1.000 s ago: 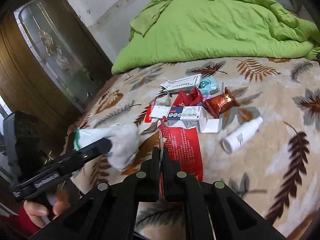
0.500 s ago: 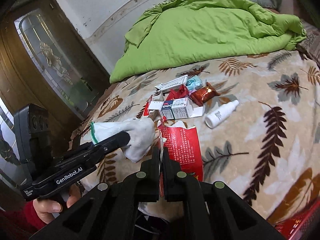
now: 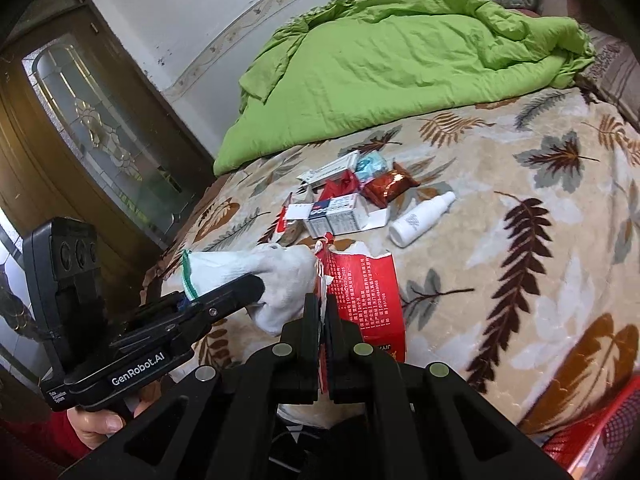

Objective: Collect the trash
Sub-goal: 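Carry the cloth and red carton over the red basket and release both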

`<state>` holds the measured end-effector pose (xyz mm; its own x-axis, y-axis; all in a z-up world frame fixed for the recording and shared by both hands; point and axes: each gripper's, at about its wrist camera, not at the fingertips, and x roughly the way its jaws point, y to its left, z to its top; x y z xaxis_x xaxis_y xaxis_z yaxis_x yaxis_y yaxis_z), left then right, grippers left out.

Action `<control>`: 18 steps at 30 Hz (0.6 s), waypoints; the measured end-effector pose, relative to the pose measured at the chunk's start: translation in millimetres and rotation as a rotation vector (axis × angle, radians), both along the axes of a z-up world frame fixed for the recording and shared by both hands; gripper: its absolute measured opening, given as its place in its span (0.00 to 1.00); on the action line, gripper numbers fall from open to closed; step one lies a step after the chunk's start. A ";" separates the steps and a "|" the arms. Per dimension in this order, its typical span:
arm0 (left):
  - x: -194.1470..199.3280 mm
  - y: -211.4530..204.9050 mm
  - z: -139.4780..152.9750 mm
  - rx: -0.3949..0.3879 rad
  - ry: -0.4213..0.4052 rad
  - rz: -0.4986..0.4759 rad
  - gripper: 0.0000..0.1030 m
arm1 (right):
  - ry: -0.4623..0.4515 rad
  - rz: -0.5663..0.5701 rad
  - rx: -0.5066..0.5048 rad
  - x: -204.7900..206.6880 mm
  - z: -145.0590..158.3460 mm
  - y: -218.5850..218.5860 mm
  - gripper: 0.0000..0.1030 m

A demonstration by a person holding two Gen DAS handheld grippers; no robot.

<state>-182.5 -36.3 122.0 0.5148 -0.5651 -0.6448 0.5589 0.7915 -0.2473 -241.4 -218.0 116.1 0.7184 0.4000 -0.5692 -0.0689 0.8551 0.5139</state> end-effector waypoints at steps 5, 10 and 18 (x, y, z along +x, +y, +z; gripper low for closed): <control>-17.0 -37.2 4.5 -0.001 0.003 -0.143 0.21 | -0.011 -0.082 -0.006 -29.7 9.1 -28.8 0.03; -36.1 -87.0 9.5 -0.031 0.045 -0.309 0.21 | 0.003 -0.250 -0.001 -83.8 12.6 -80.3 0.03; -85.3 -176.6 7.4 -0.028 0.119 -0.569 0.21 | 0.035 -0.487 -0.025 -169.8 15.3 -146.3 0.03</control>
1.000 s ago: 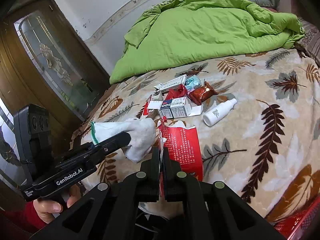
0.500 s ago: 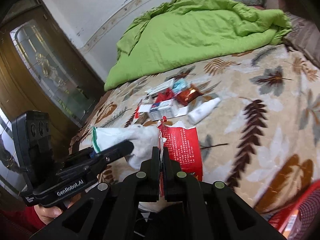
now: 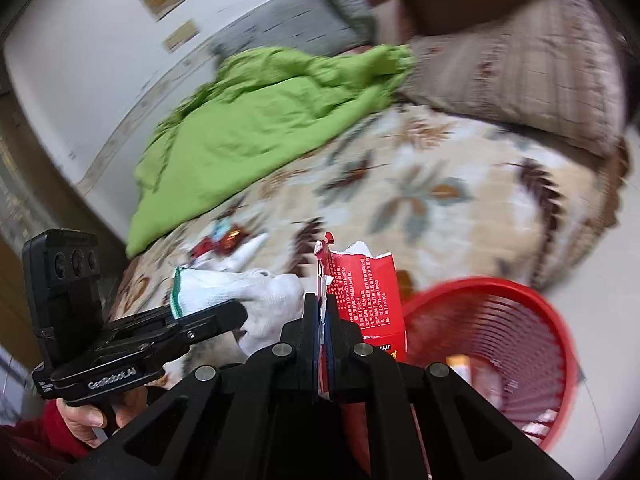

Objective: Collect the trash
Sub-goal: 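Carry the cloth and red carton over the red basket and release both, then move both open grippers back to the trash pile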

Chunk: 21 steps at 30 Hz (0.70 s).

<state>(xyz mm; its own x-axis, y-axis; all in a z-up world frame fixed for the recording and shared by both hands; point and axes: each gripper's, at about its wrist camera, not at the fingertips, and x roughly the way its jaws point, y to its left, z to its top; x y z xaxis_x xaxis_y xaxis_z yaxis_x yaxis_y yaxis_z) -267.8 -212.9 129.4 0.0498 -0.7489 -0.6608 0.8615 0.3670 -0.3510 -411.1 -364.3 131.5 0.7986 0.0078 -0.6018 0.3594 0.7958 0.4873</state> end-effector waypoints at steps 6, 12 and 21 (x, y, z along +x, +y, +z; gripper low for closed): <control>-31.5 -43.7 -17.9 0.057 0.008 -0.104 0.28 | 0.064 -0.112 0.009 -33.6 -16.2 -30.8 0.06; -35.2 -41.6 -17.8 0.050 0.005 -0.091 0.60 | 0.102 -0.158 0.022 -39.7 -25.9 -42.0 0.27; -1.7 13.1 -4.5 0.023 -0.045 0.091 0.61 | 0.052 -0.060 0.005 -1.2 -14.3 -15.1 0.32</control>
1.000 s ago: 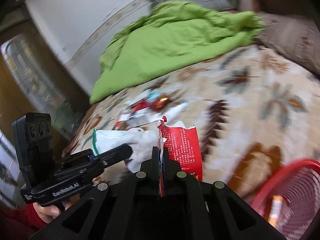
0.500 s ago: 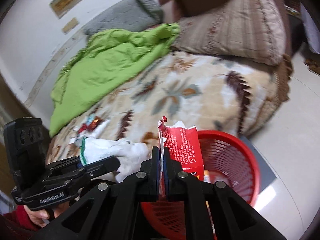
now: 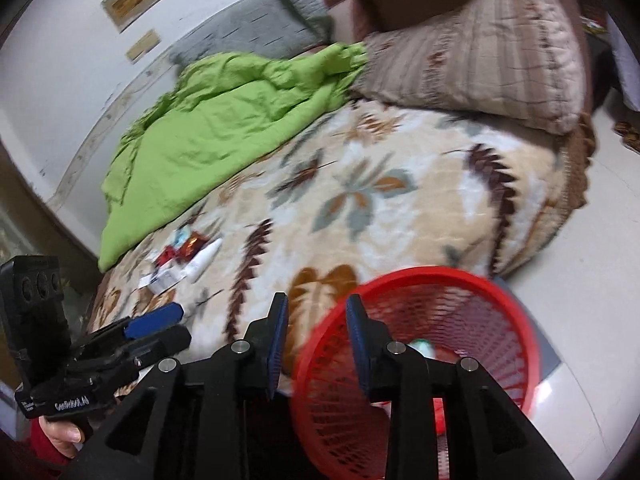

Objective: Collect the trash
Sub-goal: 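Move both open grippers back to the trash pile, then grasp the white plastic bottle with the right gripper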

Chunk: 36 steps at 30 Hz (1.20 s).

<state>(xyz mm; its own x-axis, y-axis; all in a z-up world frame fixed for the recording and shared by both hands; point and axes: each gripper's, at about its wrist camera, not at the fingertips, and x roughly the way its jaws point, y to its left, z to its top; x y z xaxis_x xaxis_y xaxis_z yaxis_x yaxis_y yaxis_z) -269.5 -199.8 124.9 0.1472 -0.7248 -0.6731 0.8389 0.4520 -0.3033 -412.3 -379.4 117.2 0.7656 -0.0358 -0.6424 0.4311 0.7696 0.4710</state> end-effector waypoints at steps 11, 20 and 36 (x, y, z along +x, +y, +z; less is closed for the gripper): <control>59.0 100.1 0.1 -0.009 -0.035 0.309 0.62 | 0.027 0.262 -0.043 86.0 -5.7 81.4 0.42; 93.2 173.4 -11.3 0.002 -0.002 0.518 0.62 | 0.049 0.418 -0.049 142.3 -10.3 131.1 0.44; 171.5 227.3 -3.4 0.000 -0.010 0.631 0.62 | 0.182 0.320 0.182 293.5 -52.8 104.8 0.53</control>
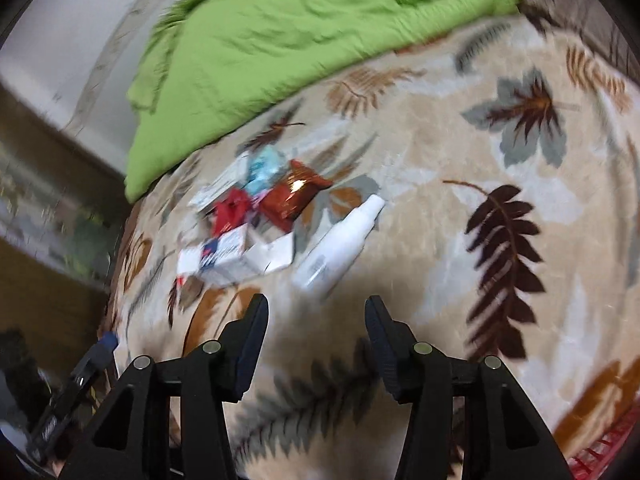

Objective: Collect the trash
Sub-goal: 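Grasp the white plastic bottle with the right gripper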

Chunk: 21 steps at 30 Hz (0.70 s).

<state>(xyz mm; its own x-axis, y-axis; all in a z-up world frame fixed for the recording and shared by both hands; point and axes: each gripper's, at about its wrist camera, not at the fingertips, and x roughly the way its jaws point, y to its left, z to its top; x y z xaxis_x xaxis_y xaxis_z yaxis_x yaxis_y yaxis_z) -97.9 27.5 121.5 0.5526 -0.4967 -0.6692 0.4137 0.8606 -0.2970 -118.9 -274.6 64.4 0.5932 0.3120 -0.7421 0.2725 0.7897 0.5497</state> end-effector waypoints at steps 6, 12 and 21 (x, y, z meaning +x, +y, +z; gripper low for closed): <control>31.1 6.0 3.1 -0.004 -0.009 -0.002 0.63 | 0.074 -0.051 0.050 38.8 -24.2 -4.8 0.53; 59.2 -13.8 -3.3 0.027 0.014 -0.053 0.63 | 0.142 -0.065 0.055 63.4 -40.8 4.4 0.53; 98.1 -60.9 -25.6 0.097 0.031 -0.133 0.68 | 0.171 0.011 -0.022 76.7 -41.0 11.6 0.48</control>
<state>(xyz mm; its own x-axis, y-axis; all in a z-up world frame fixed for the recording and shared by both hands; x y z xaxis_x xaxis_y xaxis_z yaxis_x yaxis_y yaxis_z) 0.2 -33.4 95.9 0.4649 -0.4960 -0.7333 0.5178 0.8242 -0.2292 -42.2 -263.0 23.3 0.4546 0.3002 -0.8386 0.3518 0.8044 0.4787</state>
